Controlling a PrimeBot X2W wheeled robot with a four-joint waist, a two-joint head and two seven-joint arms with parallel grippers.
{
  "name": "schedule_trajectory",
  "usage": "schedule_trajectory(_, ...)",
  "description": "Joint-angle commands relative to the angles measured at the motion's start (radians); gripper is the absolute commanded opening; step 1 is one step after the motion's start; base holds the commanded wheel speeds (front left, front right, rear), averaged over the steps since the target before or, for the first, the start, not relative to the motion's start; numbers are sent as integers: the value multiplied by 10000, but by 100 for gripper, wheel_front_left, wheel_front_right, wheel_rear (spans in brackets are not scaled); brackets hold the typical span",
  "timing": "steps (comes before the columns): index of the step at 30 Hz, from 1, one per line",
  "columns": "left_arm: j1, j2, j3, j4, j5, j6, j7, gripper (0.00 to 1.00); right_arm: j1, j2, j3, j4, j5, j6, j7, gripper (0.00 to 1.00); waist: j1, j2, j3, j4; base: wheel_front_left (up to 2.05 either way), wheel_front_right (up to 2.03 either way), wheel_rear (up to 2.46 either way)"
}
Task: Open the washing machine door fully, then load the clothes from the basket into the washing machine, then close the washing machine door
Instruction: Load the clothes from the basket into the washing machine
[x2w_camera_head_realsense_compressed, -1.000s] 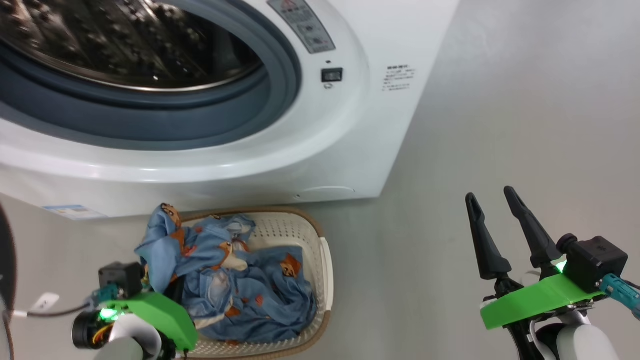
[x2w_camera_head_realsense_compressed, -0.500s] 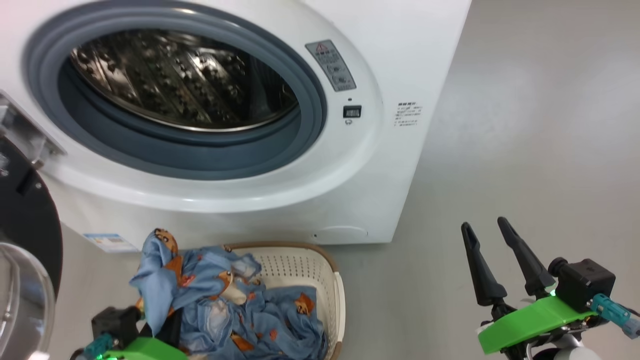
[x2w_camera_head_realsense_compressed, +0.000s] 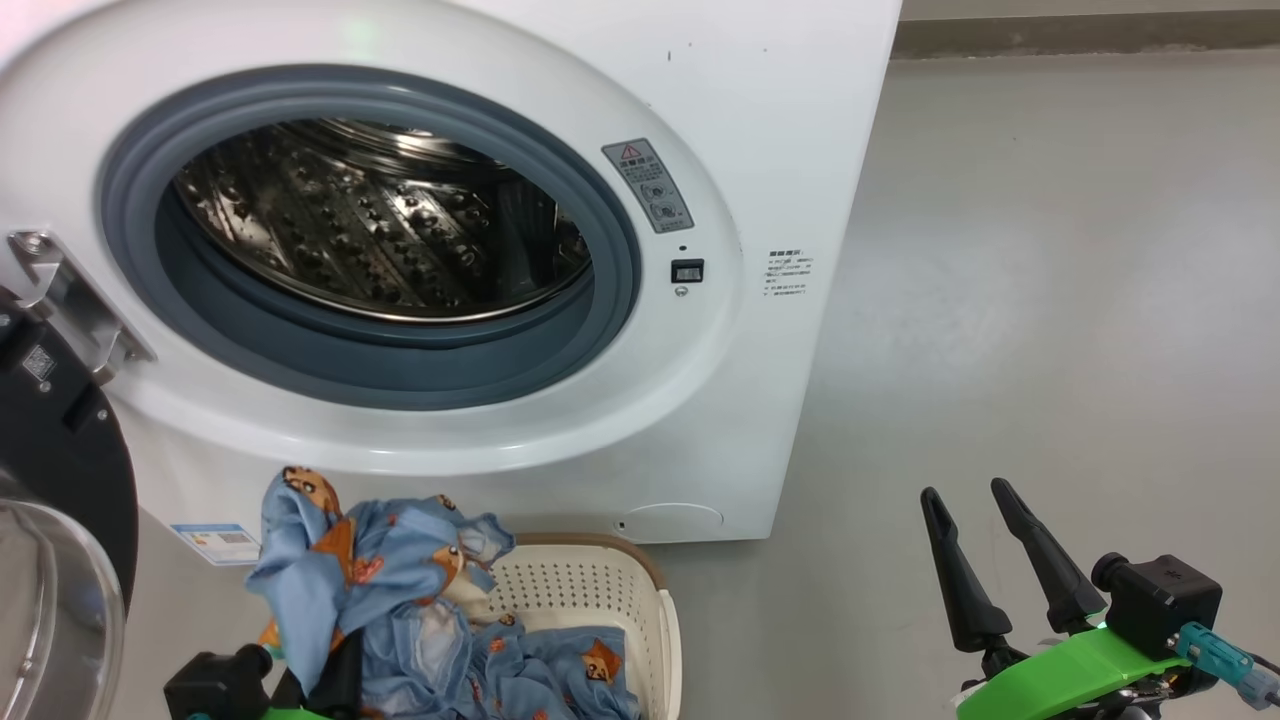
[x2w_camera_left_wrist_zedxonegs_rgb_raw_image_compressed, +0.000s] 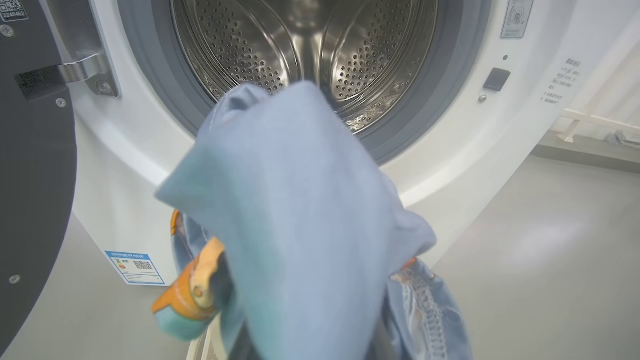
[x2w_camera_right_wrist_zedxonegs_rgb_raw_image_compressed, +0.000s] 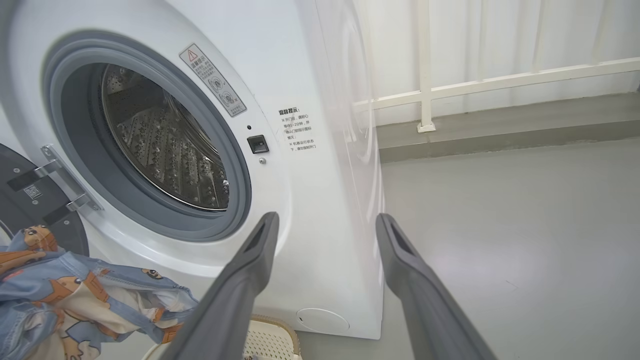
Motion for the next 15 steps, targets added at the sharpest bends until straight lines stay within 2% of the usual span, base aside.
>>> schedule_trajectory(1,-145,81,416,-377,122,-55,-137,0,-84,-22,287,-281,66,100,-80,100,-1,0,8,-38,0,0,0)
schedule_trajectory(8,-279,-177,830,-1130,-2,-95,-137,0,-138,-22,285,-363,45,100,-96,100,-1,0,413,-203,0,0,0)
schedule_trajectory(15,-1285,-43,1080,-1591,-409,-99,-137,0,-380,-22,267,-521,-73,100,-45,100,-1,0,1226,-438,0,0,0)
